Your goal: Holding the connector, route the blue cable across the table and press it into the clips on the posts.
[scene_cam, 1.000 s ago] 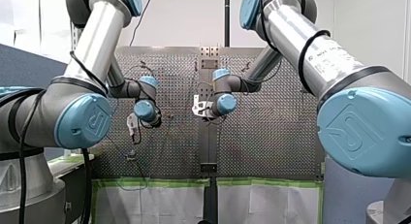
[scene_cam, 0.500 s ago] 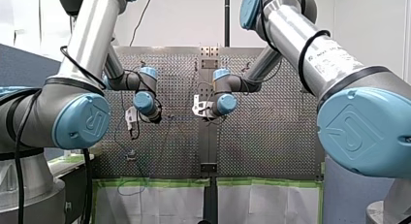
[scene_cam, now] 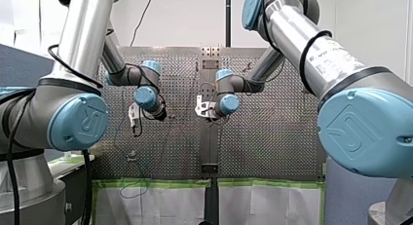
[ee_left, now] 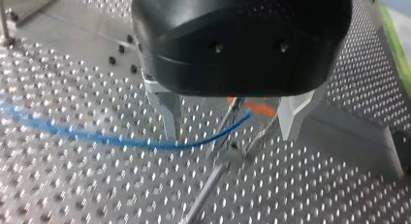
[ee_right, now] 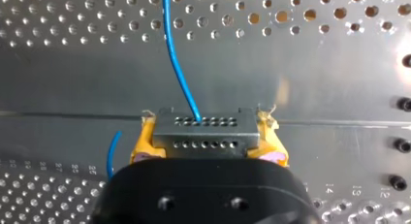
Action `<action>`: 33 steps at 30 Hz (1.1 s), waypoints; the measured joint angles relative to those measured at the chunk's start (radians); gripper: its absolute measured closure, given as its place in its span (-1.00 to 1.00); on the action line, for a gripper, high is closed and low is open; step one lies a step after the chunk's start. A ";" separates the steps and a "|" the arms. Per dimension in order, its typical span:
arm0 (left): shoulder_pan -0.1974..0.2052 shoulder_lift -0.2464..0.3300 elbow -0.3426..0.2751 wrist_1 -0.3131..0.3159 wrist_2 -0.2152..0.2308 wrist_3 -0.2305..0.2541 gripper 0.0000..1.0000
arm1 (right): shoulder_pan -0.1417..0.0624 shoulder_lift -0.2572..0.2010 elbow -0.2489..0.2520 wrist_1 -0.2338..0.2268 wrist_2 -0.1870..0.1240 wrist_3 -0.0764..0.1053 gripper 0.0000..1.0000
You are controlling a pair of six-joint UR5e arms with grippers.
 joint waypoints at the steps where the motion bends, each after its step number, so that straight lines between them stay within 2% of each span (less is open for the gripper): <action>1: -0.006 0.000 0.000 0.000 0.004 0.000 -1.00 | -0.002 0.000 0.000 0.000 0.000 0.000 1.00; 6: -0.049 0.000 0.000 0.008 0.011 -0.006 -1.00 | -0.013 0.000 0.000 0.000 0.000 0.006 1.00; 15: -0.135 -0.026 0.019 0.078 -0.024 -0.058 -1.00 | -0.024 0.000 0.000 0.000 0.000 0.006 1.00; 21: -0.149 -0.085 0.076 0.073 -0.052 -0.059 -1.00 | -0.026 0.000 0.000 0.001 0.000 0.006 1.00; 33: -0.142 -0.208 0.201 0.054 -0.095 -0.064 -1.00 | -0.026 0.000 0.000 0.000 0.000 0.006 1.00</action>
